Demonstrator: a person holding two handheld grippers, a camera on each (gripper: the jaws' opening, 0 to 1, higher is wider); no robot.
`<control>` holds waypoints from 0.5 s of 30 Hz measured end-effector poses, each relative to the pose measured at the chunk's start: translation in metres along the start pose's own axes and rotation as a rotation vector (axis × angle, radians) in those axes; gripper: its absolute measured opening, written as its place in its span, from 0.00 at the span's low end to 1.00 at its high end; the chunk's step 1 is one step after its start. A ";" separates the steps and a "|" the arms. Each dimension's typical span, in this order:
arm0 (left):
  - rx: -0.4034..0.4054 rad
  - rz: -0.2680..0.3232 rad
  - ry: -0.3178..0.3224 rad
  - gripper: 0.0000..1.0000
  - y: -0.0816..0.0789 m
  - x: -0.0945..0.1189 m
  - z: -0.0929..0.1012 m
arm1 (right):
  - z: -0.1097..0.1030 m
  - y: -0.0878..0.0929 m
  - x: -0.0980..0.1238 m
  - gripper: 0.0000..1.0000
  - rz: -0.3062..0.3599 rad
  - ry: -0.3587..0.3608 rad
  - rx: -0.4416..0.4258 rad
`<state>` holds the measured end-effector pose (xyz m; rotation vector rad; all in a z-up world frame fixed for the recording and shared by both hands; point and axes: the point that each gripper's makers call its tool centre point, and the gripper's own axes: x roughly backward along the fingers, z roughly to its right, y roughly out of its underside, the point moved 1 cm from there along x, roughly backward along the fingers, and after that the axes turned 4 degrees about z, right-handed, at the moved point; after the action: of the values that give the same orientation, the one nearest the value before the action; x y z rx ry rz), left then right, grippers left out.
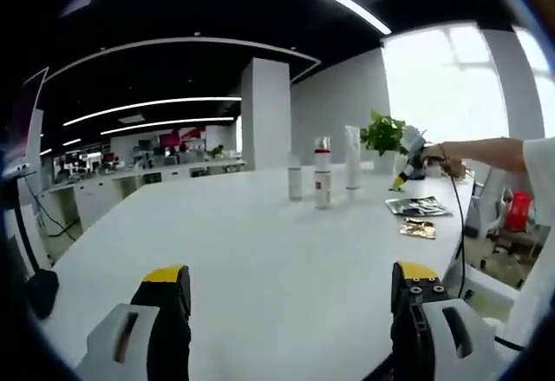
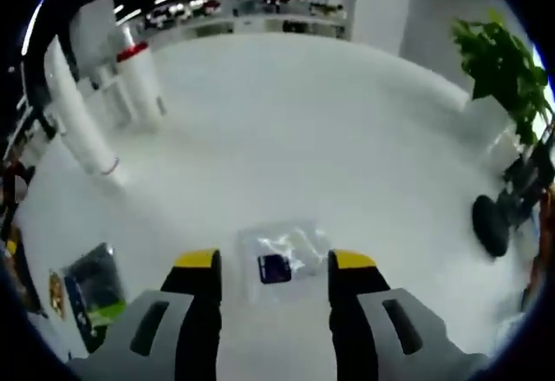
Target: Arrange the skincare products in the storage area until every visible bottle or jar stands upright without overlapping.
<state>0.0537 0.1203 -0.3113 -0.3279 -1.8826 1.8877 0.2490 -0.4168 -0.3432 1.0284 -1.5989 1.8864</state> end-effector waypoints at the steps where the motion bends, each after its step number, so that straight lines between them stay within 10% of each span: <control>1: -0.001 0.000 0.001 0.99 0.000 0.000 0.000 | 0.000 0.002 0.000 0.47 -0.021 0.013 0.008; 9: 0.002 -0.001 -0.001 0.99 0.001 0.001 -0.002 | -0.004 0.006 -0.004 0.56 -0.053 0.026 -0.044; 15: 0.005 0.004 -0.005 0.99 0.000 0.001 -0.003 | -0.004 0.006 -0.002 0.45 -0.035 0.044 -0.060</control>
<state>0.0539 0.1232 -0.3115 -0.3263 -1.8818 1.8971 0.2446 -0.4139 -0.3485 0.9766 -1.5918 1.8145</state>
